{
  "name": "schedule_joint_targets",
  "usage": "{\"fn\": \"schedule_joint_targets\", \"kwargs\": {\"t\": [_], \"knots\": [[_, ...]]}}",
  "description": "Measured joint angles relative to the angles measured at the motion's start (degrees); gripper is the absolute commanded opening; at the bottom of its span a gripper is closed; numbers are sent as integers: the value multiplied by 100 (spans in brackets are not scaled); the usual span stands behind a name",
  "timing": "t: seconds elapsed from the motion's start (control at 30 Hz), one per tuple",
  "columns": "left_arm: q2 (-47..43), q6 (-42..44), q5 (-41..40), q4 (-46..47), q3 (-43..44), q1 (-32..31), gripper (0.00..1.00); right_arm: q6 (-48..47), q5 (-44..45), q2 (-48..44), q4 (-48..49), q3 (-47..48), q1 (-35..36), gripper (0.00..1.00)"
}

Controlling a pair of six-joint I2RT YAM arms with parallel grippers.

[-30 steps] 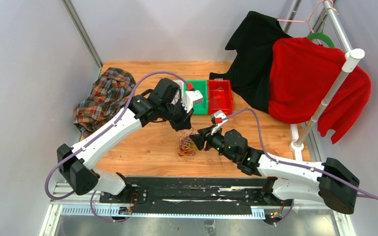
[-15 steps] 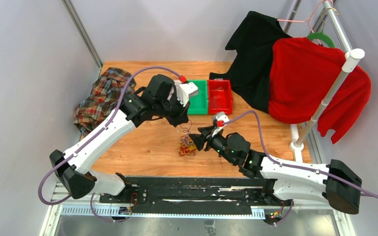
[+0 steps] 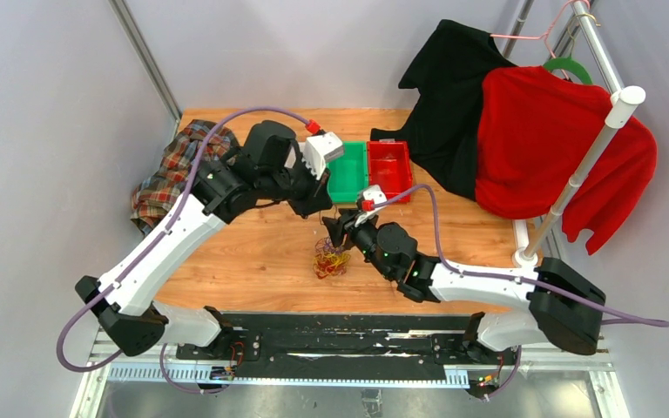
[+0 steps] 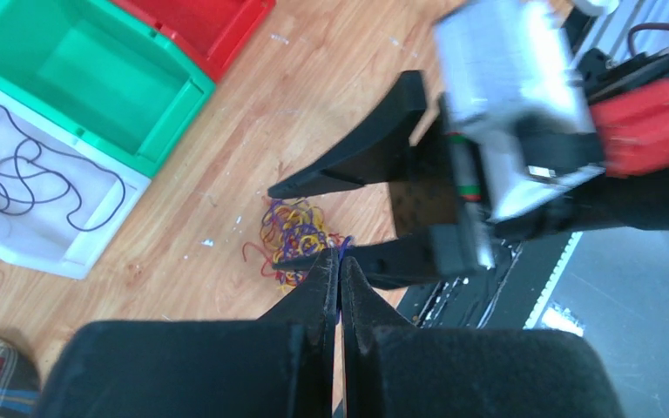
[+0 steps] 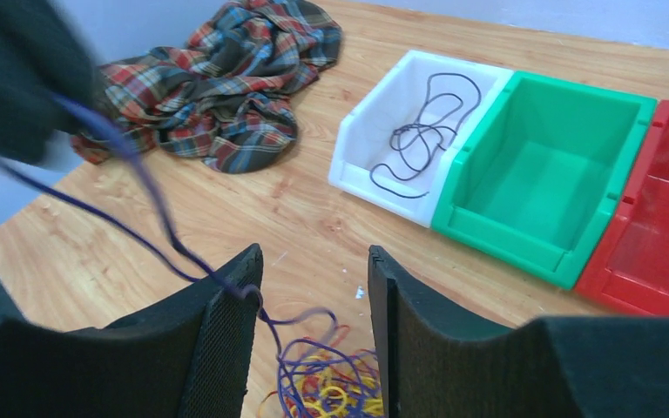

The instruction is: Untangle the cables

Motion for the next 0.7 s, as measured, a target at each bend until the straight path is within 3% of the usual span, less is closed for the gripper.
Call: {"fn": "schedule_joint_targets", "kwargs": {"t": [0.3,0.7], "knots": [[-114,20,334,-389,999,0,1,42,2,796,330,179,-234,47],[142,234,442,-529,3147,0,0,297,-269,1692,586,205,-238,47]]}}
